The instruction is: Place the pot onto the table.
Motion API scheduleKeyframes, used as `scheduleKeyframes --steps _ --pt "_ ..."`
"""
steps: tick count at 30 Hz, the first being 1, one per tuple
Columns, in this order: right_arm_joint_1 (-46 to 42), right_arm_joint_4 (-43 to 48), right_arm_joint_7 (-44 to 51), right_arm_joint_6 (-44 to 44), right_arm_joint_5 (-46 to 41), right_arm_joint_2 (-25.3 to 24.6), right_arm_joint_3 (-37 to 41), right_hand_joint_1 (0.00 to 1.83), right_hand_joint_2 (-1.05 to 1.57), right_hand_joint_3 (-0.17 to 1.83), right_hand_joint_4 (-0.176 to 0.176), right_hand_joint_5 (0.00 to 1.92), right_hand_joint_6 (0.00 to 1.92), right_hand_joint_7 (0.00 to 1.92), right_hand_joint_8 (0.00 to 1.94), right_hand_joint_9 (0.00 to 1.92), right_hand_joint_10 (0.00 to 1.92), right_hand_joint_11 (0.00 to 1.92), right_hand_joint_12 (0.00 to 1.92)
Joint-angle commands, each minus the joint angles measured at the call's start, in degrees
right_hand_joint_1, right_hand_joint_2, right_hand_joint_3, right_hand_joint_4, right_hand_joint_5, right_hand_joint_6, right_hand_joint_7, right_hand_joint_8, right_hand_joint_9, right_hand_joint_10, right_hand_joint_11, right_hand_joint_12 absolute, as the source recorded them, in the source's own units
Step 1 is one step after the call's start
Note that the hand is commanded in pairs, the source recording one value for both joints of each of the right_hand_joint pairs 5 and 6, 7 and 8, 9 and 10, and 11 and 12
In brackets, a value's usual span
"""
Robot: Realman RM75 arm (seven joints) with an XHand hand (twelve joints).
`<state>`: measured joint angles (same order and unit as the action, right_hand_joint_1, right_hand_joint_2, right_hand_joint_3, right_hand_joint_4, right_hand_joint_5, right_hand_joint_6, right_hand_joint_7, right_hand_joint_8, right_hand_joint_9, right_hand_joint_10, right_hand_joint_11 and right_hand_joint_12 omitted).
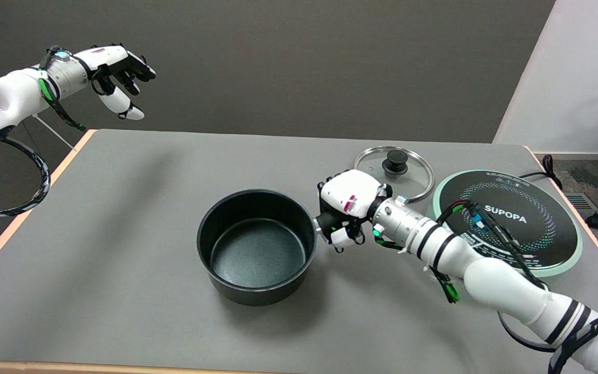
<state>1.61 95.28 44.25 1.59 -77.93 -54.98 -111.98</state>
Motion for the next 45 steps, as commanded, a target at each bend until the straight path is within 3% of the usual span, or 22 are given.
scheduleKeyframes --steps 1,18,34,45 --pt "1.4 -5.0 0.2 0.4 4.1 -1.3 -1.0 1.09 1.01 1.08 -0.086 1.81 1.81 1.81 1.81 1.81 1.81 1.81 1.81" --pt "3.9 -7.3 0.2 0.4 4.1 -0.9 -1.1 1.08 1.00 1.07 -0.085 1.81 1.81 1.81 1.81 1.81 1.81 1.81 1.81" --pt "17.5 -15.8 0.2 0.0 3.5 -0.1 -11.4 1.05 1.07 0.97 -0.070 1.86 1.86 1.86 1.86 1.86 1.86 1.86 1.86" --pt "22.4 -24.6 -2.8 0.5 3.4 -0.3 -13.3 1.01 1.15 0.87 -0.051 1.92 1.92 1.92 1.92 1.92 1.92 1.92 1.92"
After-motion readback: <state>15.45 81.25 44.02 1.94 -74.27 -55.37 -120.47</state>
